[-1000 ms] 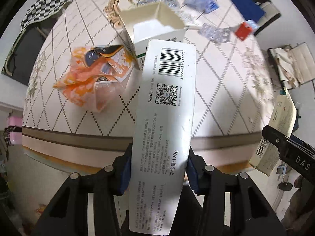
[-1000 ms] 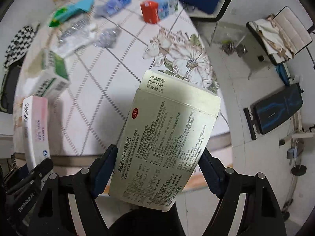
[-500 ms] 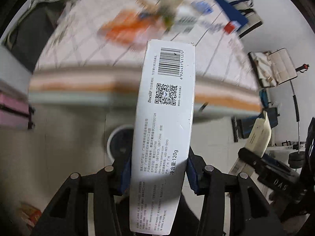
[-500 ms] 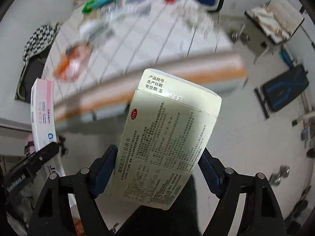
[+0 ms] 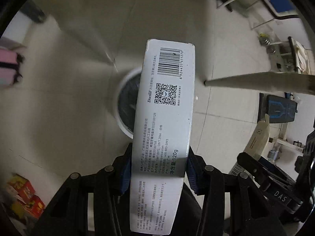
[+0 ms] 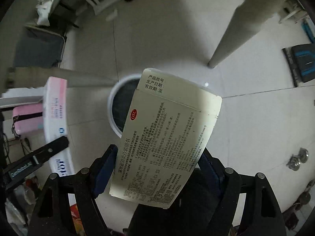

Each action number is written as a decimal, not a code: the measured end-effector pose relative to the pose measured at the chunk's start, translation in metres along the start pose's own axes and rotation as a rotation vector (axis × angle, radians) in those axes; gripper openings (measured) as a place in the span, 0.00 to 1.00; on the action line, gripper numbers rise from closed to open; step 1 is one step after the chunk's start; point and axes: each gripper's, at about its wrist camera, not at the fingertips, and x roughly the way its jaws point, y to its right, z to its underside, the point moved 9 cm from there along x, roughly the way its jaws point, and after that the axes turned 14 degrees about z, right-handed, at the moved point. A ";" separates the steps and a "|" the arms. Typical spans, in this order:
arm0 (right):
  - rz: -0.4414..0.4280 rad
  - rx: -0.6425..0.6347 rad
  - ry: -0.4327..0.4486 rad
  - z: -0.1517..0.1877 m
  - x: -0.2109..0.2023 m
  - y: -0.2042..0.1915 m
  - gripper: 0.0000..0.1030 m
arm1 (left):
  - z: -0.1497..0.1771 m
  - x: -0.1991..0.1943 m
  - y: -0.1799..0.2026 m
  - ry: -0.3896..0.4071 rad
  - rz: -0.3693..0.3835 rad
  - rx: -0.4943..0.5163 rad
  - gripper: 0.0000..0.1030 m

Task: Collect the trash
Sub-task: 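Carry both boxes over the trash bin and open both grippers to drop them, then grasp the orange snack bag with the left gripper while the right grasps the open white box, then carry the bag and box over the trash bin and release both, then grasp the white medicine leaflet box with the left gripper while the right grasps the blue-and-red drink carton, then carry the leaflet box and carton over the trash bin and release both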

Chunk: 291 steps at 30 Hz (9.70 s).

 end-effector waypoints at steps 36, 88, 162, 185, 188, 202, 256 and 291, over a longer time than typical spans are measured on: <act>0.172 -0.180 0.070 0.006 0.085 -0.011 1.00 | 0.033 -0.016 -0.051 0.105 -0.270 0.045 0.88; 0.045 -0.267 0.340 -0.328 -0.359 -0.085 1.00 | -0.208 -0.265 0.117 0.418 0.089 -0.508 0.78; -0.147 0.072 -0.019 -0.038 0.161 -0.049 0.99 | -0.040 0.056 -0.109 0.039 -0.206 -0.049 0.90; 0.157 -0.174 0.160 0.010 -0.032 -0.027 0.99 | 0.036 -0.105 -0.023 0.189 -0.262 0.068 0.90; 0.156 -0.180 0.176 0.017 -0.067 -0.024 0.99 | 0.046 -0.133 -0.008 0.198 -0.256 0.080 0.90; 0.105 -0.172 0.221 0.060 -0.247 -0.031 0.99 | 0.077 -0.257 0.054 0.256 -0.216 0.160 0.90; -0.075 0.243 0.020 -0.481 -0.288 0.166 0.37 | -0.361 -0.161 0.354 -0.294 -0.497 1.197 0.71; 0.118 0.022 0.221 -0.411 -0.334 0.113 0.32 | -0.242 -0.279 0.291 0.302 -0.304 0.325 0.70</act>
